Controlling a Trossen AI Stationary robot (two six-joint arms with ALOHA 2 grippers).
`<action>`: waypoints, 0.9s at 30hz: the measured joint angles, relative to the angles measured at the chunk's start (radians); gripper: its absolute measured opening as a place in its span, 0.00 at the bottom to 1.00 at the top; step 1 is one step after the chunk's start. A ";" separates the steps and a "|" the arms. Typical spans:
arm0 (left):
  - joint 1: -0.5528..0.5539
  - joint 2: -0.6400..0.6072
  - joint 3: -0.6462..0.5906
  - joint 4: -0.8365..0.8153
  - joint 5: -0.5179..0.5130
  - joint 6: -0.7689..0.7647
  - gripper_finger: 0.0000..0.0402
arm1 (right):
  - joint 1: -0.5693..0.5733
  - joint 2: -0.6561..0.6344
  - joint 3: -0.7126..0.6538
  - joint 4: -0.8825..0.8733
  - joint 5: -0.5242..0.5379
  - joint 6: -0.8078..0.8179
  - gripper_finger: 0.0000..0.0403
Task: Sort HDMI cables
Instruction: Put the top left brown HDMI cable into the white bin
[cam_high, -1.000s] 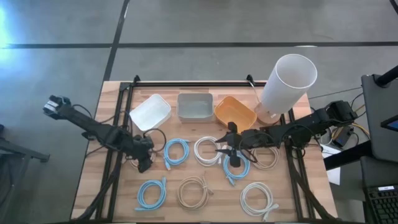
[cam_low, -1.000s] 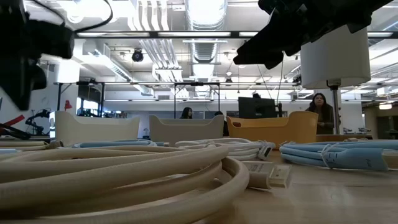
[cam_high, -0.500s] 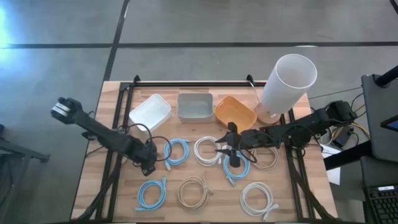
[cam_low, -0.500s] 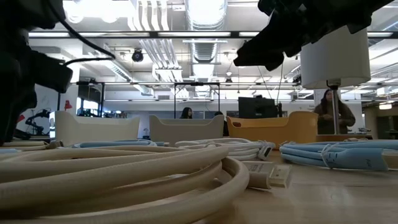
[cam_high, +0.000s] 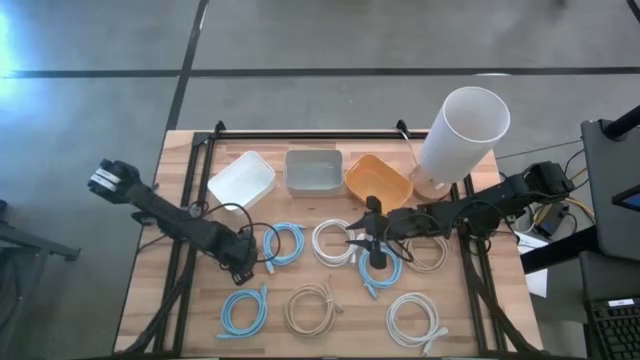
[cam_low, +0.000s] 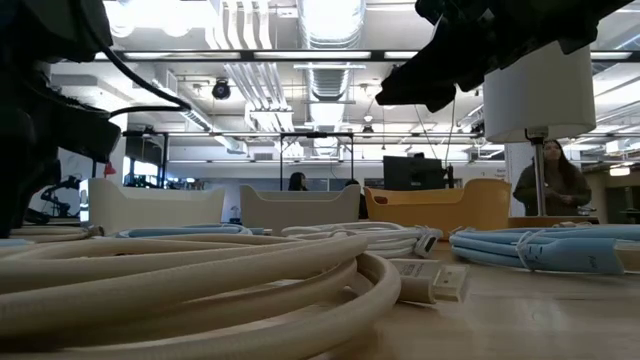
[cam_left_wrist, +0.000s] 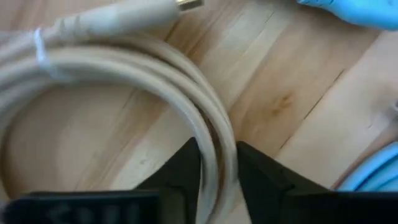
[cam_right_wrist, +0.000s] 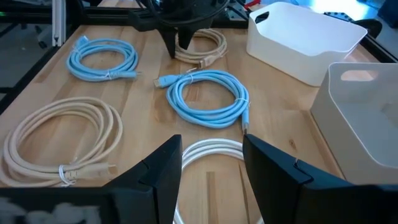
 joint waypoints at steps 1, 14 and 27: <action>0.001 -0.005 0.001 -0.001 0.000 -0.008 0.17 | 0.000 0.000 0.000 0.000 0.000 0.000 0.40; -0.001 -0.141 0.264 -0.118 -0.199 -0.013 0.06 | 0.000 0.000 0.000 -0.001 0.000 -0.005 0.36; 0.084 -0.143 0.513 -0.353 -0.615 0.245 0.07 | 0.000 0.000 0.000 0.000 0.000 -0.012 0.33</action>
